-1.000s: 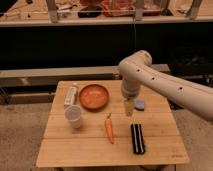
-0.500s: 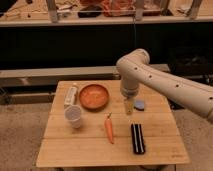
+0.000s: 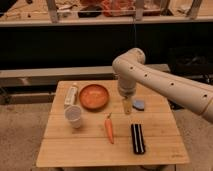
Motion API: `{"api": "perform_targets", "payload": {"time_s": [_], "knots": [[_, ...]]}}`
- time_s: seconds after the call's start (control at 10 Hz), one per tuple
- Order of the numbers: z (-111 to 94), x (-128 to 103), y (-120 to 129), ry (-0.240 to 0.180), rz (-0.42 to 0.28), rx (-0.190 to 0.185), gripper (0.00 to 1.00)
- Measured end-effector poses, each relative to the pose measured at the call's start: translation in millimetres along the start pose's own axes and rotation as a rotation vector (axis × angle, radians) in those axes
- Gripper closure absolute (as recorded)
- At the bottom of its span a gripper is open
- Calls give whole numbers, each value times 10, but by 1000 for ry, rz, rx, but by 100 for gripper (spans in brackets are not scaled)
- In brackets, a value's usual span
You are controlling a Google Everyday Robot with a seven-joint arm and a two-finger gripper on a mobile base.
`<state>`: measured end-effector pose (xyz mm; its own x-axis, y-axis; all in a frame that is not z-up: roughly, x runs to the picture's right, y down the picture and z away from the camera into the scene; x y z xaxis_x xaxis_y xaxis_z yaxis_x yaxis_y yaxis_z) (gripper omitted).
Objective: Move the arm in a circular motion
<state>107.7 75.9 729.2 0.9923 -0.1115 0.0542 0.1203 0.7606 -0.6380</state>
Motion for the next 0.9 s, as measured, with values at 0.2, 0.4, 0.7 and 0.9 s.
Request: {"api": "perform_targets", "payload": {"time_s": [0.2,0.4,0.7,0.9], "knots": [[-2,-39,-25,15,-23,-3,20],[-17,-135,-79,13,-35,-2,20],[-20,-106,-129,-31,-51,0,20],[-6,-4,-293,-100,-54,18,20]]}}
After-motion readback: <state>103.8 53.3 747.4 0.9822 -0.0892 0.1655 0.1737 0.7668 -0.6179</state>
